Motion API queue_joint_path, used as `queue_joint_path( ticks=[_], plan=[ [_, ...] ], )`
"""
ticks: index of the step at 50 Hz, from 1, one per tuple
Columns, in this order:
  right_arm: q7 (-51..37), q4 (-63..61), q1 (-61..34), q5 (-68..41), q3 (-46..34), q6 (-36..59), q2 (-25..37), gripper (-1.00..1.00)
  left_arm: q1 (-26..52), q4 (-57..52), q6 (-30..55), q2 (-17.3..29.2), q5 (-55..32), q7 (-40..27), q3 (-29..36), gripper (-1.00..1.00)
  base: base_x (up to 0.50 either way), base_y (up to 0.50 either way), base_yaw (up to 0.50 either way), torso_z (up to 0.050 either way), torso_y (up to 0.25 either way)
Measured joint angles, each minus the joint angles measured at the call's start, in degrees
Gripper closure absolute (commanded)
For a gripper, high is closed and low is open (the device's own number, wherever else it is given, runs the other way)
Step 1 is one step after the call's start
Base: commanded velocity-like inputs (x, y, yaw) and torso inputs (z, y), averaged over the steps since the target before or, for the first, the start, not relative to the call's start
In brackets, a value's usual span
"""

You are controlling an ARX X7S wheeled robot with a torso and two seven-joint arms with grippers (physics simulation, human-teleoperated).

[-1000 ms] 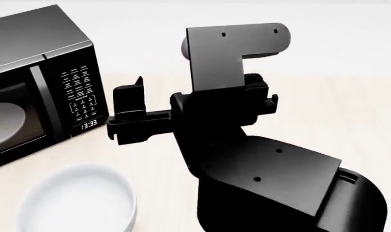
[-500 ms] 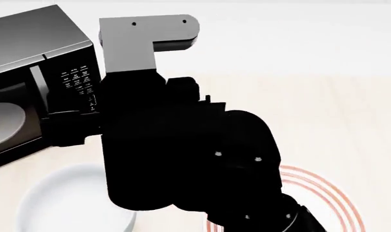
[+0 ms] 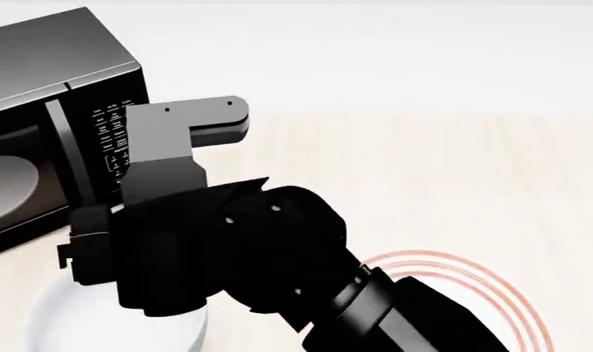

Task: Put the white bowl to the right of the plate.

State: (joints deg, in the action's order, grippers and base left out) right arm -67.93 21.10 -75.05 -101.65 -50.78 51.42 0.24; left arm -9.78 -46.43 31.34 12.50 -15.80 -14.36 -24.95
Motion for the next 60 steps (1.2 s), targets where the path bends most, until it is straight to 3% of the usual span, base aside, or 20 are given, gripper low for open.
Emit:
queue_joint_path(
  ticks=[36,60],
  plan=[
    [15.4,14.0,-6.5,-25.4,-34.4,-20.7,-0.2,-1.0,-1.1,-0.4,-1.0,0.7,-0.6,-0.8,0.4,-1.0,0.0,0.0,0.0,0.0,0.0],
    [18.7,16.2,-3.8,-26.5,-40.2,-22.9,-0.2,-1.0,-1.8,-0.8,-1.6,1.1,-1.0,-1.4,0.7,-1.0,0.0,0.0,0.0,0.0,0.0]
  ],
)
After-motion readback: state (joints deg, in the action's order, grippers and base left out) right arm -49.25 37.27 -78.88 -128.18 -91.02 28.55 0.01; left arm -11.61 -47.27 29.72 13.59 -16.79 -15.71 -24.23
